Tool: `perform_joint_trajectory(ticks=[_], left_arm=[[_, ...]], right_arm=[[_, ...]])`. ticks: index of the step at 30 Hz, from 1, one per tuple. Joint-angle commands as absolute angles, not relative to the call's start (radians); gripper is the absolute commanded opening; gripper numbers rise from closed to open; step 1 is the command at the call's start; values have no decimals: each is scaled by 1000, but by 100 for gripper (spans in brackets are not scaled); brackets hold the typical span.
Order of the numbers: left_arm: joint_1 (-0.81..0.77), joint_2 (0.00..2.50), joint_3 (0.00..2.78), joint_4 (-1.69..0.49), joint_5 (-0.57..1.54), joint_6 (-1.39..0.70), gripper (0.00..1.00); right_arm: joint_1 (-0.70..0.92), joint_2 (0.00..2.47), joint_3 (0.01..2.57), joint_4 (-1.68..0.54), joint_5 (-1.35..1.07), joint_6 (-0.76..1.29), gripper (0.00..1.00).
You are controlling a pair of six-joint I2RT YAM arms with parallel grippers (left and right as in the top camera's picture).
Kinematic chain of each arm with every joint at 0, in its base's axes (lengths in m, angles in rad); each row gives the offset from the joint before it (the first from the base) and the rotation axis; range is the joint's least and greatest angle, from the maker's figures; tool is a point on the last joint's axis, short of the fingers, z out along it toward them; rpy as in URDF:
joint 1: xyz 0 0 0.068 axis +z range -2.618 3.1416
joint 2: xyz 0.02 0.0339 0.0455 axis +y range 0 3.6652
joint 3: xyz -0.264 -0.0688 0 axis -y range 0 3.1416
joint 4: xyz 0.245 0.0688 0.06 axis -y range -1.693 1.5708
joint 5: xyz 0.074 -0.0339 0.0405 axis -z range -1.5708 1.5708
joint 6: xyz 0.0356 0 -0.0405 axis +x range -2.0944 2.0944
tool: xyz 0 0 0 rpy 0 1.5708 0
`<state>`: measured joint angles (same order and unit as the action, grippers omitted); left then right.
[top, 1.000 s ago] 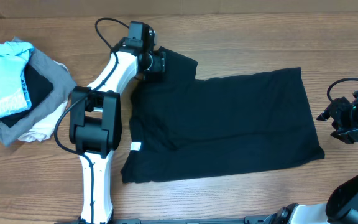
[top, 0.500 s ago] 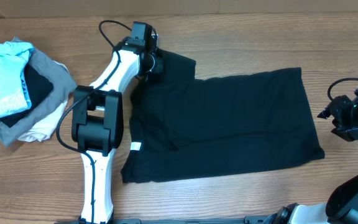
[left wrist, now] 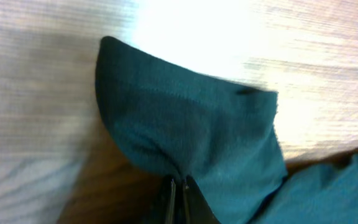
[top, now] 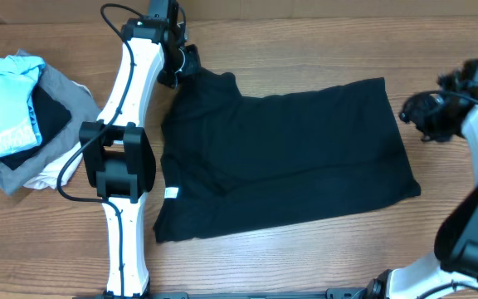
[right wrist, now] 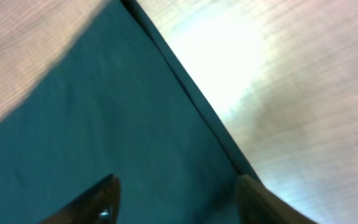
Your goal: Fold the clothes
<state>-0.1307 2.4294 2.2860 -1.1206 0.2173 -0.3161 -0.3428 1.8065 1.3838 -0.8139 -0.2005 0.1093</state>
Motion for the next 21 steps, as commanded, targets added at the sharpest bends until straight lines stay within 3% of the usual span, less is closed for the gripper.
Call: perform_joint_trajectory(ticks=[1,6,18,21], left_arm=[[-136,2426,2305,-1153,237,-338,4],[-147,2426,2305,-1178,236,-337,4],[-153,2426,2305,-1198,228,-337,4],[-153,2426,2305,-1198,226,-337,4]], right_arm=[[-294,1865,1409,-653,-200,112,71],[-241,1968,1409,-365,-198,176,74],[-230,2192,1409,-74,-178,237,72],[-229,2227,1409,-42,-179,237,64]])
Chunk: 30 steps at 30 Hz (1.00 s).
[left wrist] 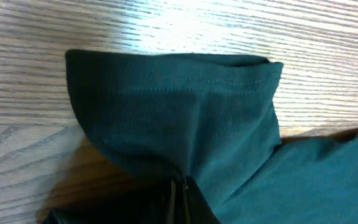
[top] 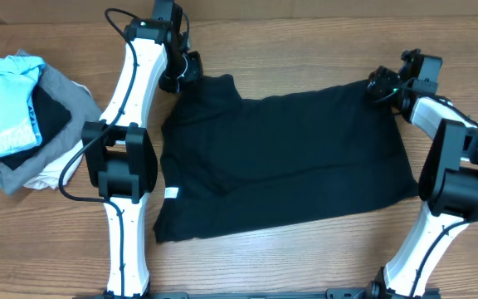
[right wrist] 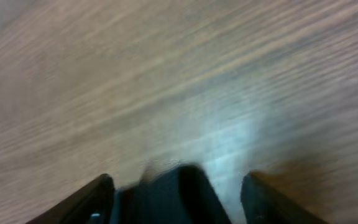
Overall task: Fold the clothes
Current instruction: 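Fold the shirt's top half down toward the bottom with both grippers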
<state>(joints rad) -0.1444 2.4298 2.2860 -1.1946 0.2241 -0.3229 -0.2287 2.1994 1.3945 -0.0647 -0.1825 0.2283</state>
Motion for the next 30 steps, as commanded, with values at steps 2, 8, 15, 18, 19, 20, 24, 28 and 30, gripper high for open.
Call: perform_joint_trajectory(ticks=[2,8,15,18,19,20,24,28,30], left_arm=[[-153,2426,2305,-1198,225,-338,4],[-153,2426,2305,-1202,226,-338,4],[-153,2425,2305,-1224,242,-337,4],[-146,2423,2311,-1224,312,-337,4],[-141,2420,2313,-1227,338,-337,4],[-134,2414,2313,-1232,358,-337,4],[-100,2391,2313,-1280,411,-331,4],[-71,2359,2313,-1390,522,-289,4],[-65,2344,2313,-1436,569,-252,4]], right_arm=[[-229,2236,1409,-43,-185,237,53],[-228,2239,1409,-54,-184,241,11],[-238,2232,1410,-62,-181,316,4],[-243,2194,1410,-95,-179,315,4],[-245,2170,1410,-113,-169,315,4],[-250,2142,1410,-134,-156,315,4],[-268,2038,1410,-228,-150,315,4],[-283,1921,1410,-415,-141,315,4],[-286,1869,1410,-515,-109,315,4]])
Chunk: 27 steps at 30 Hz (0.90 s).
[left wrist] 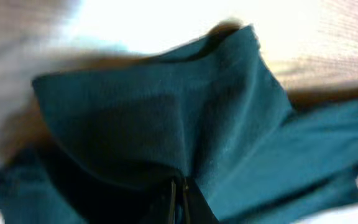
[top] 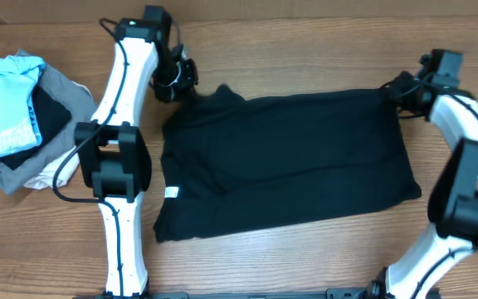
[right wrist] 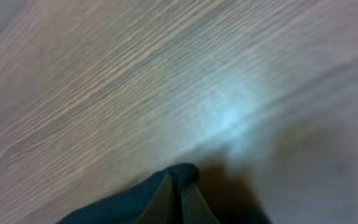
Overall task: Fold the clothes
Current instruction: 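Fold the shirt's top half down toward the bottom with both grippers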
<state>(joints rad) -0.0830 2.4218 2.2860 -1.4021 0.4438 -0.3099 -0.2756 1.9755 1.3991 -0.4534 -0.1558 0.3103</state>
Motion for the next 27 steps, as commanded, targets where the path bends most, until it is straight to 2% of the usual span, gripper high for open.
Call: perform_joint_trajectory(ticks=[1,9,13,20,27], left_arm=[[-64,2337,2313,-1457,582,-238,4],[-65,2270,2312,-1675,580,-65,4],[-71,2237,2276,-1691,588,-59,4],[-104,2136,2122,-1690,519,-60,4],[-156,1995,1858,-1678,482,-48,4]], right_arm=[[-287,1846,1410,-566,-93,315,4],[-288,1761,1410,-993,-33,315,4],[-287,1762,1409,-1166,43,315,4],[-294,1761,1409,-1304,185,316,4],[-339,1762,1408,-1369,210,315,4]])
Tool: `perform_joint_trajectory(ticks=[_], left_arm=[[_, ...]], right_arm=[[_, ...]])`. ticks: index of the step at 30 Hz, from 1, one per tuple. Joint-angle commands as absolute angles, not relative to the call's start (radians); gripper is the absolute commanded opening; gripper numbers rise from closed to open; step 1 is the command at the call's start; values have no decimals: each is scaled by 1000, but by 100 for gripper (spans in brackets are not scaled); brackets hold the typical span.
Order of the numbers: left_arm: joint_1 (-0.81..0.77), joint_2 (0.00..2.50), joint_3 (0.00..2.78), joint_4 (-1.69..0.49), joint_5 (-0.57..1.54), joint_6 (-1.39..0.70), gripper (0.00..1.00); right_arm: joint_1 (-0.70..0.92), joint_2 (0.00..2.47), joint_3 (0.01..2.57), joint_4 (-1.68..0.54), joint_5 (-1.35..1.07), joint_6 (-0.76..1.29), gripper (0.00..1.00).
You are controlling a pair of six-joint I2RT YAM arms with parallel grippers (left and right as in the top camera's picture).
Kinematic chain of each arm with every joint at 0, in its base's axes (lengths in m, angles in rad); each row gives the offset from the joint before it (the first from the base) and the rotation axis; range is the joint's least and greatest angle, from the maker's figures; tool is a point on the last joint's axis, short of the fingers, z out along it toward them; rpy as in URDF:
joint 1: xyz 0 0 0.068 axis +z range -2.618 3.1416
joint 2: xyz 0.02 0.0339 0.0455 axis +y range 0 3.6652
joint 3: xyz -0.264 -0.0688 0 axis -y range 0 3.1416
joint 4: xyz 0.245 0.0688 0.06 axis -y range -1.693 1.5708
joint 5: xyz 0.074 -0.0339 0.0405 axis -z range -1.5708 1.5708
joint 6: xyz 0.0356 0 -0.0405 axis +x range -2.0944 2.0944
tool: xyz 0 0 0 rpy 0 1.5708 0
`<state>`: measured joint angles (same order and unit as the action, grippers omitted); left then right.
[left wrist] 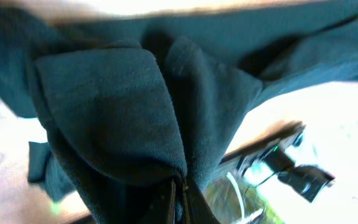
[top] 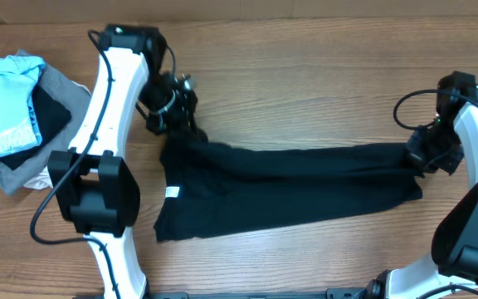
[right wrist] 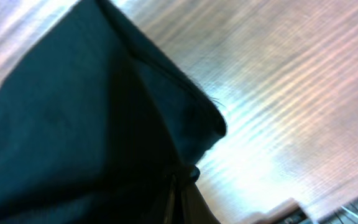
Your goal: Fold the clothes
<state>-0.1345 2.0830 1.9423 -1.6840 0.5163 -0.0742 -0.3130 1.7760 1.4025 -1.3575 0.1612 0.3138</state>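
Note:
A black T-shirt (top: 280,187) lies across the middle of the wooden table, its far half lifted and drawn toward the near half so it forms a narrow band. My left gripper (top: 175,124) is shut on the shirt's far left corner (left wrist: 166,124), the cloth bunched over its fingers. At the right end, my right gripper (top: 426,158) is shut on the shirt's far right corner (right wrist: 160,118). Both held corners hang above the table. The near hem (top: 222,228) rests flat on the wood.
A heap of other clothes (top: 15,116), light blue, grey, black and white, sits at the left edge of the table (top: 305,66). A white label (top: 171,193) shows on the shirt's left side.
Both grippers have moved toward the near side with the shirt's far corners in them. The far edge, flat on the table before, is now raised and drawn over the near half.
My left gripper was shut on the shirt's far left sleeve corner while the right one stood open beside the right edge. The right gripper then was open at the far right corner, then shut on it. Now both corners are lifted and carried nearer.

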Motion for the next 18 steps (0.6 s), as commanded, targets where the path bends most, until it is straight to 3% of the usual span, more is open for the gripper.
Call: perform_joint_trajectory(ticks=[1,18], left_arm=[[-160,1972,1821,-1669,479,-49,4],[-196,1752,1256,-1438,543,-113,4]], right_arm=[[-347,1762,1408,-1375,213,315,4],[-360,1762,1407,-1436,213,311,8]])
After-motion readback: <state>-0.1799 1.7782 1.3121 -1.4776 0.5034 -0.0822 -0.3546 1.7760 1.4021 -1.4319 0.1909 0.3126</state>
